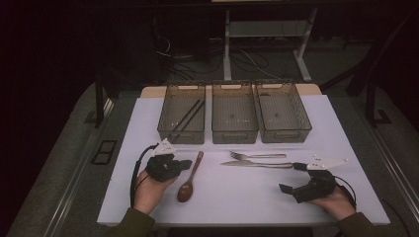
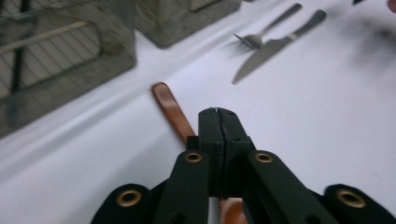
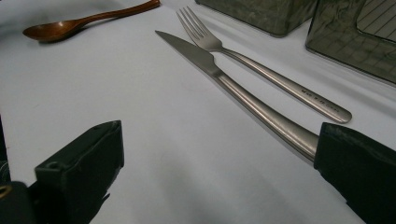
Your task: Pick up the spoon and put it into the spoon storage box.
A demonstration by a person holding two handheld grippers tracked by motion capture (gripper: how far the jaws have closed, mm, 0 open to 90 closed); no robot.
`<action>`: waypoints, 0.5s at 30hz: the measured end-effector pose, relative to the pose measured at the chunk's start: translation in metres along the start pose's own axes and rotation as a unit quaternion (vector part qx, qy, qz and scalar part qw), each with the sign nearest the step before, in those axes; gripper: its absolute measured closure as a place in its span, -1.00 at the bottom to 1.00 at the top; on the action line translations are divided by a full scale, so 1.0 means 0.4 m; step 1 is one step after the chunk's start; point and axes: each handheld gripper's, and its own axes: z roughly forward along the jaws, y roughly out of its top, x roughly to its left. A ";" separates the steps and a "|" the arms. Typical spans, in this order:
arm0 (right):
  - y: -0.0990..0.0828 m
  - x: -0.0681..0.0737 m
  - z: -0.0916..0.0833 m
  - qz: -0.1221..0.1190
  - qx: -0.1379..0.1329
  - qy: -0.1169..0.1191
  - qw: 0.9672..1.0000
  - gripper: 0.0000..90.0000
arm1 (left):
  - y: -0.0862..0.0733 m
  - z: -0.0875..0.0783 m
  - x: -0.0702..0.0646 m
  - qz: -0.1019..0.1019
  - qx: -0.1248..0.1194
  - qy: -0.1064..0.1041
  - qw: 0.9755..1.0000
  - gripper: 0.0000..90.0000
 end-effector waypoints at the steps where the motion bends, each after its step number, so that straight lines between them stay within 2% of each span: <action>1: 0.000 0.000 0.000 0.000 0.000 0.000 1.000 -0.98 | -0.004 0.000 -0.004 0.000 0.003 -0.002 1.000 0.97; 4: 0.000 0.000 0.000 -0.001 0.000 0.000 1.000 -0.98 | -0.015 0.004 -0.011 0.000 0.010 -0.007 1.000 0.97; 8: 0.000 0.000 0.000 0.000 0.001 0.000 1.000 -0.98 | -0.025 0.015 -0.009 -0.003 0.024 0.001 1.000 0.97; 9: 0.000 0.000 0.000 0.000 0.001 0.000 1.000 -0.98 | -0.025 0.018 -0.002 0.005 0.029 0.004 1.000 0.97; 15: 0.000 0.000 0.001 -0.001 0.002 -0.001 1.000 -0.98 | -0.027 0.052 0.042 -0.010 0.039 0.020 0.999 0.97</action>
